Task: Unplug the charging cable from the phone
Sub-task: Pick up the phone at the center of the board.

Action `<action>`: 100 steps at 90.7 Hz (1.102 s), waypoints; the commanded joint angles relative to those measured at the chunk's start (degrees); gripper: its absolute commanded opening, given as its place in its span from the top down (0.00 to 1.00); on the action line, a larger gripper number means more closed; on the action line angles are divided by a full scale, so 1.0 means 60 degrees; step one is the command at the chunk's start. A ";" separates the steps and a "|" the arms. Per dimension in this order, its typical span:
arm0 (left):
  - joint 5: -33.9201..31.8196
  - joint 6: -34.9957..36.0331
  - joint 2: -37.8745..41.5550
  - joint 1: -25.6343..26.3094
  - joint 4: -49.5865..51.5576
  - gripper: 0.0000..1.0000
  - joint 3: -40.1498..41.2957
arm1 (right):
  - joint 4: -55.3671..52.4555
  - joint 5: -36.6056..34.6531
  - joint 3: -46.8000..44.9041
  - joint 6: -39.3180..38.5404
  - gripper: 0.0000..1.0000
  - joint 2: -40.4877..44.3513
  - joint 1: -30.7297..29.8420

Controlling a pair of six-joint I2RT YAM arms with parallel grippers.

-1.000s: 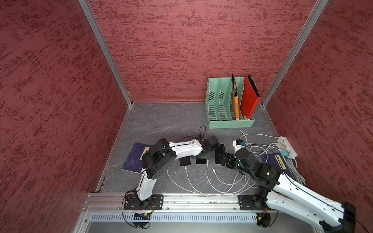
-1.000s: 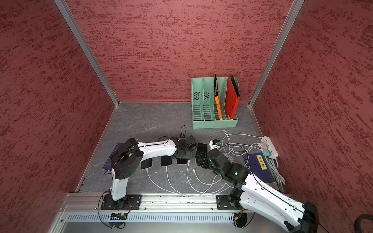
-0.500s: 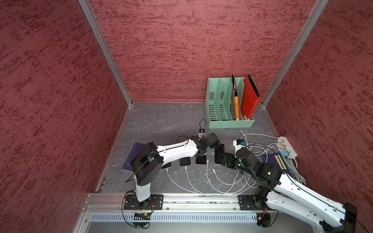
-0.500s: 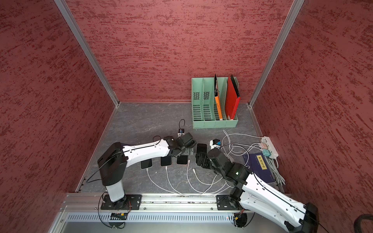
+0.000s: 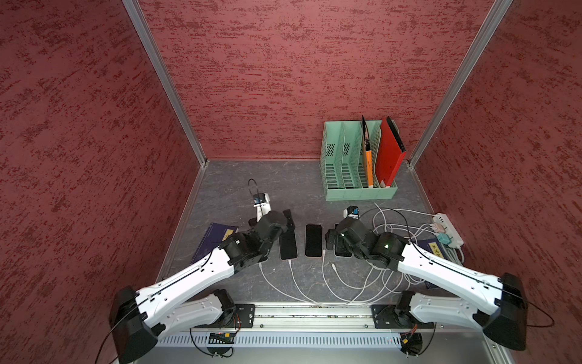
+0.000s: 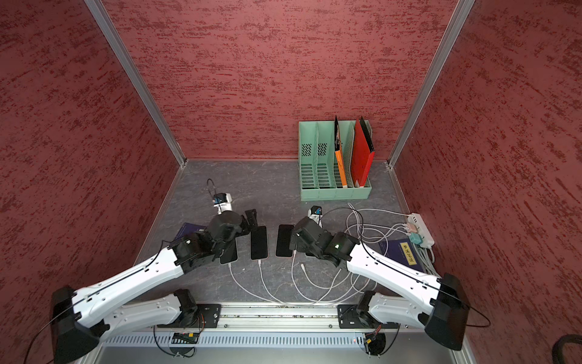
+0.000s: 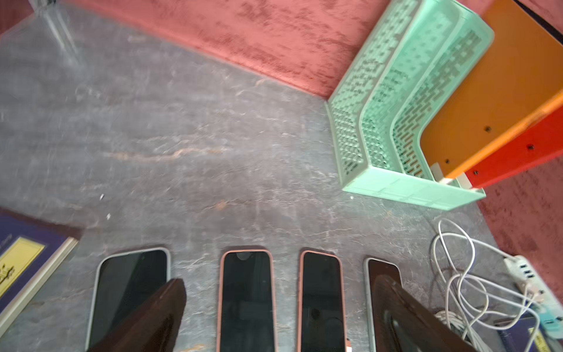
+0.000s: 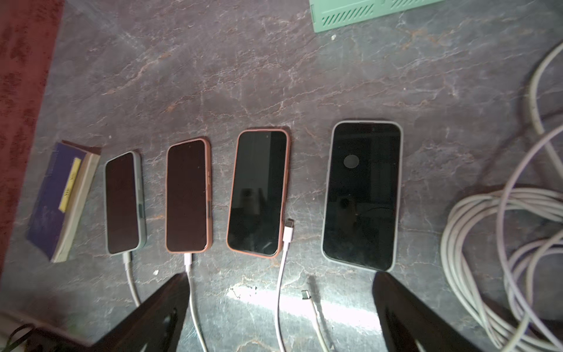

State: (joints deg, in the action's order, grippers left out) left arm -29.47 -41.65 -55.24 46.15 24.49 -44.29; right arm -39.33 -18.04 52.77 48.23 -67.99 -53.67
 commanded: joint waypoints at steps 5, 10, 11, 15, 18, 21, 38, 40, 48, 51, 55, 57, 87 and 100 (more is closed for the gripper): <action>0.2174 0.0434 0.0940 -0.0478 -0.0537 0.00 0.0464 | -0.0389 -0.1170 0.0221 0.0180 0.02 -0.0579 -0.0062; 0.2240 0.0566 0.0974 -0.0509 -0.0411 0.00 0.0493 | -0.0369 -0.1470 0.0142 0.0384 0.02 -0.0618 -0.0053; 0.2265 0.0582 0.0967 -0.0511 -0.0386 0.00 0.0495 | -0.0357 -0.1509 0.0119 0.0443 0.02 -0.0613 -0.0051; 0.2324 0.0575 0.0907 -0.0570 -0.0212 0.00 0.0470 | -0.0133 -0.1494 -0.0015 0.0537 0.02 -0.0514 -0.0004; 0.2410 0.0480 0.0842 -0.0647 -0.0064 0.00 0.0412 | 0.0065 -0.1397 -0.0108 0.0640 0.02 -0.0387 0.0052; 0.2536 0.0397 0.0727 -0.0718 -0.0015 0.00 0.0362 | 0.0216 -0.1315 -0.0180 0.0741 0.02 -0.0241 0.0128; 0.4737 0.0492 0.0313 -0.1745 -0.0342 0.00 0.0295 | 0.0634 -0.0817 -0.0604 0.1058 0.02 0.0614 0.0657; 0.4868 0.0513 0.0322 -0.1778 -0.0294 0.00 0.0293 | 0.0684 -0.0736 -0.0691 0.1048 0.02 0.0734 0.0739; 0.4919 0.0783 0.0536 -0.1779 0.0073 0.00 0.0335 | 0.0902 -0.0396 -0.1172 0.1376 0.02 0.1126 0.0963; 0.4787 0.0814 0.0730 -0.1762 0.0213 0.00 0.0411 | 0.1101 -0.0167 -0.1392 0.1452 0.02 0.1279 0.1026; 0.4608 0.0840 0.1011 -0.1748 0.0317 0.00 0.0581 | 0.1455 0.0221 -0.1680 0.1429 0.02 0.1471 0.1075; 0.4518 0.0853 0.1156 -0.1738 0.0325 0.00 0.0683 | 0.1563 0.0355 -0.1772 0.1411 0.02 0.1560 0.1078; 0.1949 0.1001 0.1364 0.0154 0.2107 0.00 0.0173 | 0.1725 0.0536 -0.1661 0.0991 0.02 0.1597 0.1190; 0.1119 0.0859 0.0693 0.0972 0.2777 0.00 -0.0386 | 0.2234 0.1039 -0.1611 0.1205 0.02 0.1082 0.1186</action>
State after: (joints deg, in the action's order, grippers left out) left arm -15.79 -36.77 -48.64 49.47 36.10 -43.13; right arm -29.67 -14.68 41.80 54.94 -59.72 -46.96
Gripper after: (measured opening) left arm 0.997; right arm 0.983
